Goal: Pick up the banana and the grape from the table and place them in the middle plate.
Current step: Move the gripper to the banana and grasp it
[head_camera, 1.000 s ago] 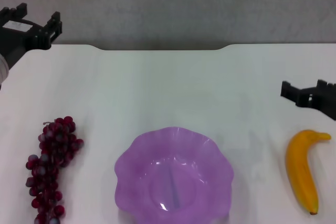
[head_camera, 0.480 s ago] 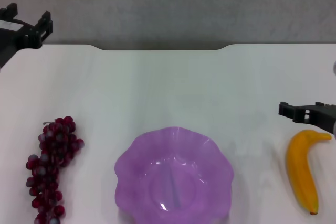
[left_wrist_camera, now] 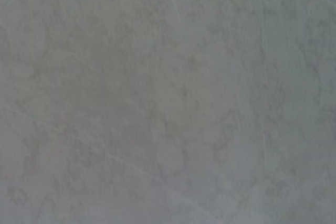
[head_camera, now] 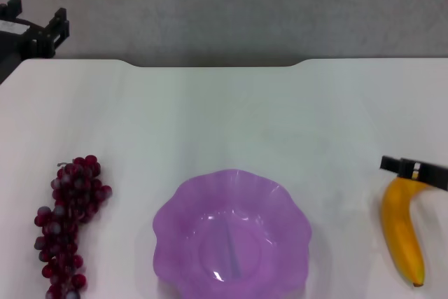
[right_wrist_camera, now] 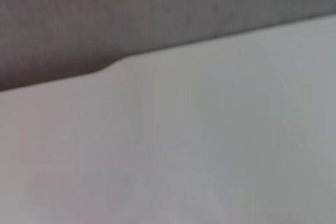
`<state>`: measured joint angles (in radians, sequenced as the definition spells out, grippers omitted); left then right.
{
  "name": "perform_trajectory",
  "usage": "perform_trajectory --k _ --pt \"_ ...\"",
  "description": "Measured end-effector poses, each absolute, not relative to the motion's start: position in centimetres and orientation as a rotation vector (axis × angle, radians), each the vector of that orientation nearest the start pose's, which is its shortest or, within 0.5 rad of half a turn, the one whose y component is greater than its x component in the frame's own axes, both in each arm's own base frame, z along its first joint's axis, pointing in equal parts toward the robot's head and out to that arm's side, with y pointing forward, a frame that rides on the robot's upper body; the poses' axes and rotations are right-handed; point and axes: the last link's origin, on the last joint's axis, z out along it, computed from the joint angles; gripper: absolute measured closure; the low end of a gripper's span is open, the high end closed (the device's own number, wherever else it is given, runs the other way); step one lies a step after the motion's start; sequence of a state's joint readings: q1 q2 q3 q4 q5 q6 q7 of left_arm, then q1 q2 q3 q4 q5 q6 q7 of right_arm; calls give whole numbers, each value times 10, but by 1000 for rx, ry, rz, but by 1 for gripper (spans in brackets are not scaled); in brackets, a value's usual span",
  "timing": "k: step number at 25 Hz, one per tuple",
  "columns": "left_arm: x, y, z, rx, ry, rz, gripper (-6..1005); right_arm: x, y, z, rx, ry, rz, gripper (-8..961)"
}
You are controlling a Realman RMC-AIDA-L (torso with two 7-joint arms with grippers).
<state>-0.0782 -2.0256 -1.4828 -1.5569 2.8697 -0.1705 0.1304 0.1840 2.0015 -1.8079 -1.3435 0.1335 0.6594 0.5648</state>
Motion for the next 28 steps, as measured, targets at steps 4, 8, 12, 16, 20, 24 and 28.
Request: perform_trajectory --k 4,8,12,16,20,24,28 --pt "-210 367 83 -1704 -524 -398 313 292 344 -15 -1641 1411 74 92" --pt "-209 368 85 -1700 -514 -396 313 294 344 -20 -1647 1433 65 92" --pt "-208 369 86 -1702 -512 -396 313 294 344 -22 -1650 1435 59 92" --pt "-207 370 86 -1705 -510 -393 314 296 343 -22 -1644 1441 54 92" --pt "-207 370 87 -1702 -511 -393 314 298 342 -20 -1632 1451 60 93" --pt "-207 370 87 -1700 -510 -391 314 300 341 -20 -1622 1458 72 93" --pt "-206 371 85 -1712 -508 -380 314 304 340 -21 -1611 1471 62 93"
